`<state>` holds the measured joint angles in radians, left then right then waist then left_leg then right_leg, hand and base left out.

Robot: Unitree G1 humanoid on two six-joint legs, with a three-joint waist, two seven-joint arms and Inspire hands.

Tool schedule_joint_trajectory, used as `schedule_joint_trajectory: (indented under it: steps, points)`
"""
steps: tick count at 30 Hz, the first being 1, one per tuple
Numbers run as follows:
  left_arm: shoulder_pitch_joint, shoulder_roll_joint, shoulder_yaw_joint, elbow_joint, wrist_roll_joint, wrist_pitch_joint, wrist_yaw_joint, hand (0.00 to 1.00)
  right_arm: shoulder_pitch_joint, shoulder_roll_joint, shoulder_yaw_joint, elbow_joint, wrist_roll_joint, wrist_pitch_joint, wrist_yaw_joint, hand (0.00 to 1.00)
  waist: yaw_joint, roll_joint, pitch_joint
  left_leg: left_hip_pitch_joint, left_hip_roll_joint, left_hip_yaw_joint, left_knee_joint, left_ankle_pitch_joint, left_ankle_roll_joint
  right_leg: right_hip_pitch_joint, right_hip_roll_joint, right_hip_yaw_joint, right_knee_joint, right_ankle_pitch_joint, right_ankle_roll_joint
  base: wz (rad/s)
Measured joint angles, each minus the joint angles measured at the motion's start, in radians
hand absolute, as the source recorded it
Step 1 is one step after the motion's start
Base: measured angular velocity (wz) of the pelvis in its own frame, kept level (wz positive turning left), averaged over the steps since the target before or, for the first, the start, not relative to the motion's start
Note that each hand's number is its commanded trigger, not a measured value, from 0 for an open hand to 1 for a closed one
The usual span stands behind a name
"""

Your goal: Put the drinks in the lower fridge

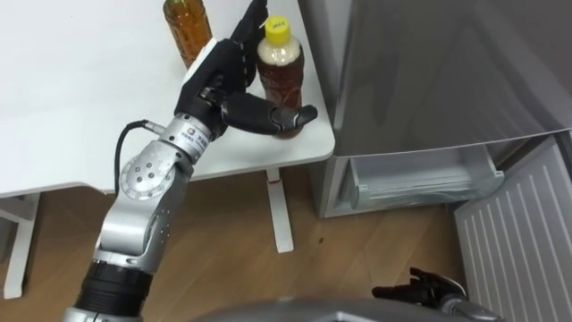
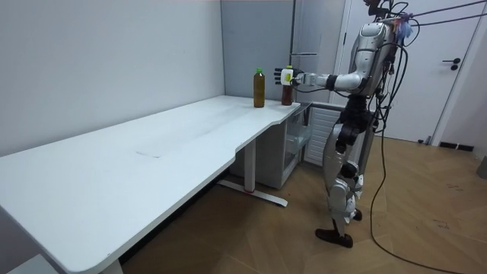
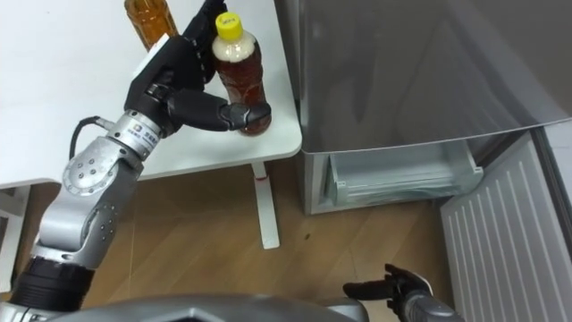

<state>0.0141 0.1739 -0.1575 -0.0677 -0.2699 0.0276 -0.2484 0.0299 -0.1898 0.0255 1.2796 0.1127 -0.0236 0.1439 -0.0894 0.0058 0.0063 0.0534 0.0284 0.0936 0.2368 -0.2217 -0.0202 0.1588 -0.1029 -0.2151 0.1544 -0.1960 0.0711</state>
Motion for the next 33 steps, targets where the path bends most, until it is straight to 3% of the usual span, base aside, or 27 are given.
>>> schedule_joint_trajectory:
  steps: [13, 29, 30, 31, 33]
  points:
    - [-0.007, 0.000, 0.001, 0.011, 0.000, 0.000, 0.006, 0.00, 0.002, 0.001, -0.001, -0.001, 0.000, -0.008, -0.031, 0.00, -0.016, 0.014, 0.0038, 0.006, 0.000, 0.004, -0.001, 0.000, 0.000, 0.000, 0.000, 0.011, -0.001, 0.000, 0.000, 0.00]
    - [-0.028, 0.004, 0.006, 0.052, -0.003, 0.018, 0.021, 0.00, 0.006, 0.001, -0.003, -0.032, 0.000, 0.004, -0.031, 0.00, -0.022, 0.012, 0.0056, 0.008, 0.002, 0.014, -0.001, 0.000, 0.000, 0.000, 0.001, 0.020, 0.004, 0.000, 0.000, -0.02]
    - [-0.036, 0.004, 0.006, 0.063, -0.003, 0.019, 0.023, 0.27, 0.007, 0.001, -0.003, -0.035, 0.000, 0.006, -0.031, 0.00, -0.022, 0.012, 0.0058, 0.008, 0.002, 0.014, -0.001, 0.000, 0.000, 0.000, 0.001, 0.020, 0.004, 0.000, 0.000, 0.00]
    - [-0.046, 0.004, 0.006, 0.075, -0.003, 0.020, 0.025, 0.62, 0.008, 0.001, -0.004, -0.037, 0.000, 0.012, -0.031, 0.00, -0.022, 0.011, 0.0060, 0.007, 0.002, 0.014, -0.001, 0.000, 0.000, 0.000, 0.001, 0.021, 0.004, 0.000, 0.000, 0.00]
    - [-0.054, 0.004, 0.007, 0.081, -0.003, 0.021, 0.028, 0.91, 0.009, 0.001, -0.005, -0.040, 0.001, 0.018, -0.031, 0.00, -0.023, 0.012, 0.0058, 0.008, 0.002, 0.014, -0.001, 0.000, 0.000, 0.000, 0.001, 0.022, 0.004, 0.000, 0.000, 0.00]
